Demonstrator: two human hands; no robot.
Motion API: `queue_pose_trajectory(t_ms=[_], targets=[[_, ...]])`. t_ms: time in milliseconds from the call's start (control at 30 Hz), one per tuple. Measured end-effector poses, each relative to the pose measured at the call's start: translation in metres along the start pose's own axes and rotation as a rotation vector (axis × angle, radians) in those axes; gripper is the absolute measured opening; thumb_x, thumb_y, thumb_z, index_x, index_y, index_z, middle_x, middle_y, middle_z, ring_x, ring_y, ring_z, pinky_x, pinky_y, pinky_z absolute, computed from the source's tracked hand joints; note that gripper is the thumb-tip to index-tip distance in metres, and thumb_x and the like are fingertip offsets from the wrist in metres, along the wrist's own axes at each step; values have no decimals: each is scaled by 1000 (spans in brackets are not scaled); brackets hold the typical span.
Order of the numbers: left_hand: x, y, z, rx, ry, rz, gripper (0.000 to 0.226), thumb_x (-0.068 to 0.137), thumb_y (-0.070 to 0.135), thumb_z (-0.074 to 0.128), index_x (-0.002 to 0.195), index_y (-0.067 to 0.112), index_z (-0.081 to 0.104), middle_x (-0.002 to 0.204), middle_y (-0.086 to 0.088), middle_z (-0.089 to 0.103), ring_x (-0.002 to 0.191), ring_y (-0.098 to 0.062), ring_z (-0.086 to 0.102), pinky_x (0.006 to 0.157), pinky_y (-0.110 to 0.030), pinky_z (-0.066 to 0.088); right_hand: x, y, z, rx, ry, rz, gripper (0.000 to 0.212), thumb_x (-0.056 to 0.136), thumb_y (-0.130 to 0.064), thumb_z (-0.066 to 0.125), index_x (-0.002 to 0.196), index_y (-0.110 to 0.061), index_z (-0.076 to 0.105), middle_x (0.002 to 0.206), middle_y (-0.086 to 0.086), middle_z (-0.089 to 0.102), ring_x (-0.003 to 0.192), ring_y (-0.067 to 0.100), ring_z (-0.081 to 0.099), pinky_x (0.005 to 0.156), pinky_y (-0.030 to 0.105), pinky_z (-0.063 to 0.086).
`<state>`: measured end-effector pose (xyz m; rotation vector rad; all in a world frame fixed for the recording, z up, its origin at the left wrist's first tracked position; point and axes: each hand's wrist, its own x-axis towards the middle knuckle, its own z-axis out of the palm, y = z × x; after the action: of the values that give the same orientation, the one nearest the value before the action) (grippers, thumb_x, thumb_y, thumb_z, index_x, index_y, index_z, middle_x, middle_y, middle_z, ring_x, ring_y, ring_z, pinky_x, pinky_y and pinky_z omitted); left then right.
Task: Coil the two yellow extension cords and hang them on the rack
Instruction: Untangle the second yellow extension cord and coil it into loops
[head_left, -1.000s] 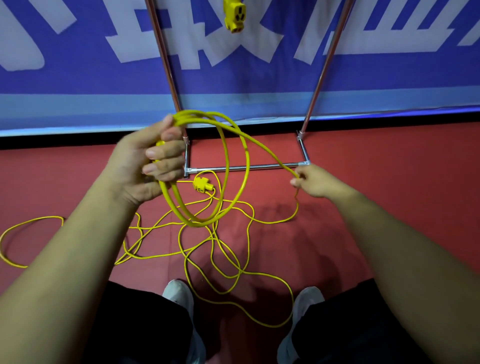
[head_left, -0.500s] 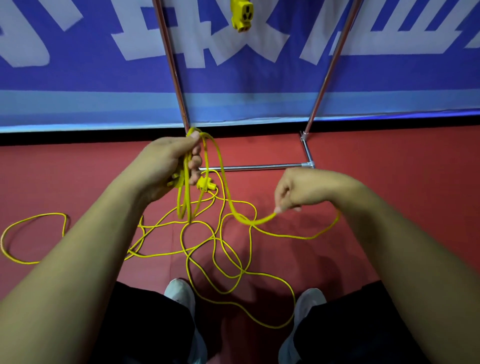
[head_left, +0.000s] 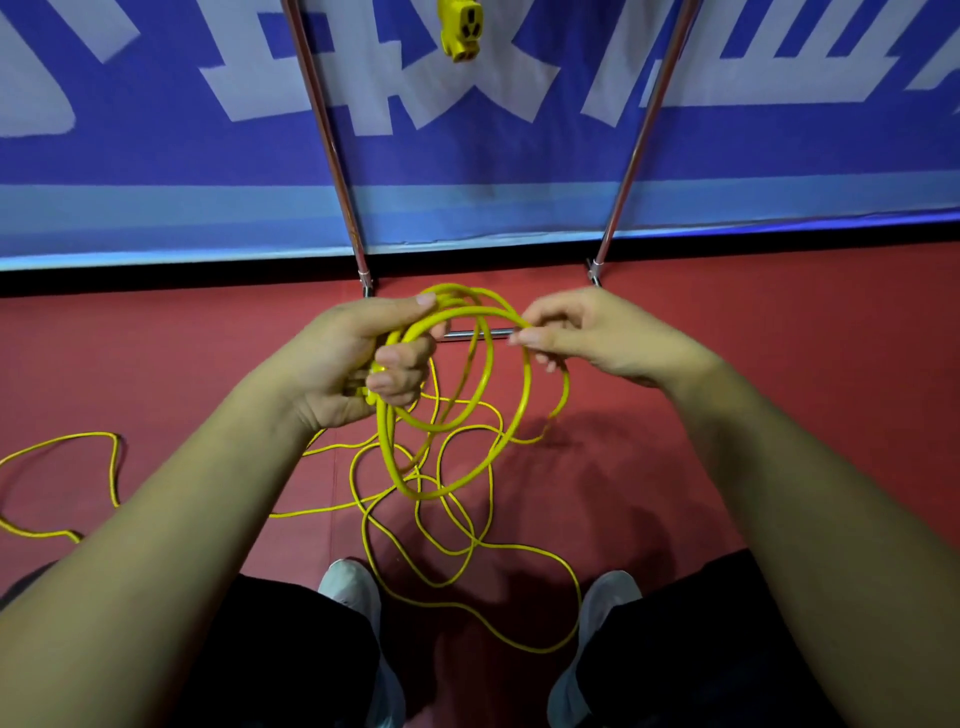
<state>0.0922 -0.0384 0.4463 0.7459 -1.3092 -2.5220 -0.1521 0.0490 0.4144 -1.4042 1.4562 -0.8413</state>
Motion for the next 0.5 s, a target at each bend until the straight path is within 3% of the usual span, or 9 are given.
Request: queue_pose_trajectory(t_ms=[100, 233, 333, 500], targets=[[-1, 5, -4, 14, 46, 3, 27, 94, 29, 42, 78, 10, 52, 41, 6, 35, 29, -6, 32, 33, -17, 28, -2, 19, -7, 71, 134, 91, 9, 95, -8, 59, 98, -5, 66, 69, 8, 58, 64, 16, 54, 64, 29, 46], [-1, -1, 0, 191, 141, -21, 25, 86, 30, 51, 80, 6, 56, 46, -5, 46, 33, -16, 45, 36, -21, 40, 4, 9, -5, 208, 346, 34, 9, 90, -8, 65, 89, -16, 69, 56, -4, 50, 52, 8, 41, 49, 24, 29], [1, -5, 1, 198, 161, -39, 27, 84, 29, 55, 80, 3, 62, 53, -10, 59, 38, -19, 56, 38, -22, 48, 2, -13, 2, -59, 277, -63, 4, 85, -14, 73, 86, -16, 75, 53, -9, 57, 51, 6, 43, 50, 20, 33], [4, -15, 4, 218, 110, -71, 29, 85, 27, 55, 83, -1, 63, 59, -12, 64, 38, -19, 56, 36, -22, 46, -1, -44, 31, -224, 105, -156, 5, 81, -12, 76, 85, -10, 77, 67, -10, 69, 63, -5, 55, 64, 14, 42]])
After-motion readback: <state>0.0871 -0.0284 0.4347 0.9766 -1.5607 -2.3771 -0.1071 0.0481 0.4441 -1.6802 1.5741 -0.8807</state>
